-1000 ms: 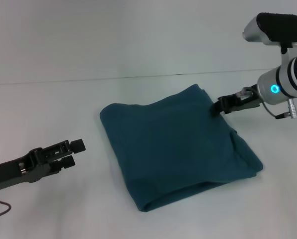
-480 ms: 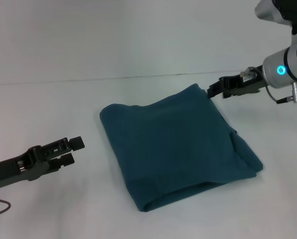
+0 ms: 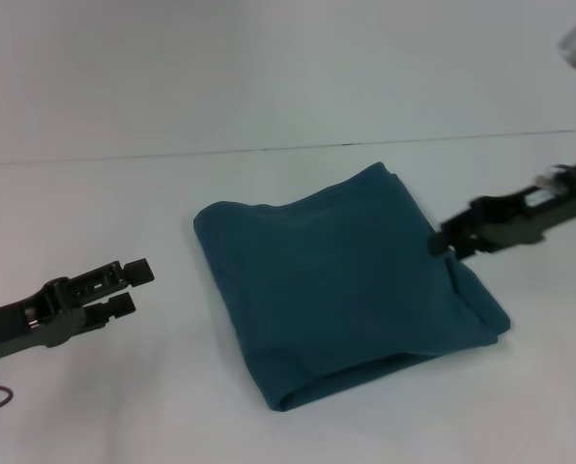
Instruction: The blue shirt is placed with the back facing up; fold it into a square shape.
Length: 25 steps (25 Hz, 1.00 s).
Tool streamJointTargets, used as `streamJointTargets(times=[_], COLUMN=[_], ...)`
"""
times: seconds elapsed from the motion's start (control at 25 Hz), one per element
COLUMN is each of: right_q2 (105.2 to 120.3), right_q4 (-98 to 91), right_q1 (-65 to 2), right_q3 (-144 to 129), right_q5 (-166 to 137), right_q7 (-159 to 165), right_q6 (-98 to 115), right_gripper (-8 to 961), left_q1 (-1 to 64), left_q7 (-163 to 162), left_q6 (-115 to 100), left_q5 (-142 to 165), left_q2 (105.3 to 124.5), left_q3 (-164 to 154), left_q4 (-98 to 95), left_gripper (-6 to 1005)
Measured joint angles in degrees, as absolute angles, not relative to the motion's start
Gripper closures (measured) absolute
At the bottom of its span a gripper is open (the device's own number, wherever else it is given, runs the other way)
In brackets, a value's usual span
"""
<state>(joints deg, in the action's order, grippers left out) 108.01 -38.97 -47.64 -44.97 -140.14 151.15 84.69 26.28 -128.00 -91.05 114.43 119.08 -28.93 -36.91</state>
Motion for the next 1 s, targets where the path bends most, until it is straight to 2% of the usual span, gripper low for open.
streamJointTargets(times=[0.24,0.32,0.4,0.72,1.0], right_q2=[104.92,104.79,104.99,107.48,108.39], right_q4=[-39.9,-39.7,-39.5,-38.5,-35.7], right_q1=[-42.7,-42.1,-41.2,-39.9,-40.5], right_q3=[-43.1,-43.1,-43.0,-43.4,-43.5], right_q5=[-141.0,-141.2,-141.4,-141.5,-141.5], right_q7=[151.9,151.9,151.8,151.1,150.9], right_q6=[89.8,89.8,89.6,88.3,86.4], right_gripper=[474,473,472,472,473], left_q1=[26.8,26.8,26.9,26.9,26.6], left_q7=[-128.1,-128.1,-128.1,-128.1,-128.0], left_q6=[-91.1,-91.1,-91.1,-91.0,-90.4], left_q5=[114.4,114.4,114.4,114.4,114.4], left_q2=[119.11,119.13,119.17,119.28,119.33], left_q3=[-28.9,-28.9,-28.9,-28.9,-28.9], left_q4=[-36.9,-36.9,-36.9,-36.9,-36.9], left_gripper=[62,62,63,63,62])
